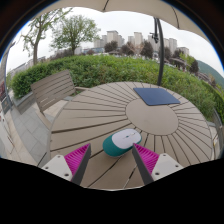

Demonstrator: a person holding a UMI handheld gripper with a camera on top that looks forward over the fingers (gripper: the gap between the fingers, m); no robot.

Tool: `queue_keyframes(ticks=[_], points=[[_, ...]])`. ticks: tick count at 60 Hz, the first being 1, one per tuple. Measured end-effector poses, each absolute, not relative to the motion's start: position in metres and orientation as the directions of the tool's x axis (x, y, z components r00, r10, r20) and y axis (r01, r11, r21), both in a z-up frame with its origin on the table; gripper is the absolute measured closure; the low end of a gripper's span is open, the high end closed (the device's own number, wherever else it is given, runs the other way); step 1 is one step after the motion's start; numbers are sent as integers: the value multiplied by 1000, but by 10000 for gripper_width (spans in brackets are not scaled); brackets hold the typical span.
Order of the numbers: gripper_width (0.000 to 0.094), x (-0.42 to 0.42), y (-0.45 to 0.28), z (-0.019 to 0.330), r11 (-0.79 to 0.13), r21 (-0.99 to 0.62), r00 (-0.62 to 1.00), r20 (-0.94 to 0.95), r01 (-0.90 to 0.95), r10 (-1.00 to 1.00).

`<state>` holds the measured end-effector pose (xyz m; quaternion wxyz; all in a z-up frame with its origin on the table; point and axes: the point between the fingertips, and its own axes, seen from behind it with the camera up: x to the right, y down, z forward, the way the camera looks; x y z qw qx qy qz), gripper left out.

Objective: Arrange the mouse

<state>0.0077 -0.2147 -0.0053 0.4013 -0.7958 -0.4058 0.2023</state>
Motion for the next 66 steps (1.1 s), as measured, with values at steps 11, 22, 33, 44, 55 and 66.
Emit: queue_keyframes(ticks=[11,22,33,44,55,66], points=[[81,-24,-191,-10,-337,-809,583,9,482,812],[80,-46,-181,-15,-352,-798,586,2,489,810],[96,-50,-176,-17,-375,-791,611,-2,483,792],[482,-49,-169,-17,-393,-777,613,-11,492,790],[497,-56,-152,24,-370,-767,544,-31,525,838],[500,-88,-61,135,-237,-853,437,-12,465,899]])
